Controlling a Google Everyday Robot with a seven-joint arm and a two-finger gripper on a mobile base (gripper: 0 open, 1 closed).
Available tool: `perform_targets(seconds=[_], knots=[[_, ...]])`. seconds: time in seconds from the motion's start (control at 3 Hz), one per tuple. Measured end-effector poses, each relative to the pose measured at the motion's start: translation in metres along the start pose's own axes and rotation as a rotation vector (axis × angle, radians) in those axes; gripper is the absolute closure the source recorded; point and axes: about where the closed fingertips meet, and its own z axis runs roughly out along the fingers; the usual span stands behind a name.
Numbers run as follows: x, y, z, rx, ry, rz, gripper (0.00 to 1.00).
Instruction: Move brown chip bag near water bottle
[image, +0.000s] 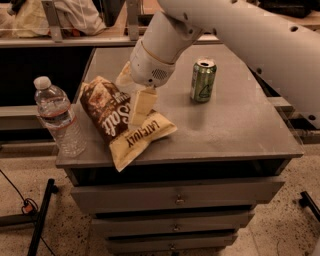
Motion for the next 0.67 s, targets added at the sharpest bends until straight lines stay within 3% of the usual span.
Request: perform_targets(seconds=[0.33, 0.67], knots=[[0.0051, 0.0004, 0.0061, -0.034, -0.045, 0.007, 0.0], [0.005, 0.0004, 0.0061, -0.034, -0.045, 0.007, 0.0]])
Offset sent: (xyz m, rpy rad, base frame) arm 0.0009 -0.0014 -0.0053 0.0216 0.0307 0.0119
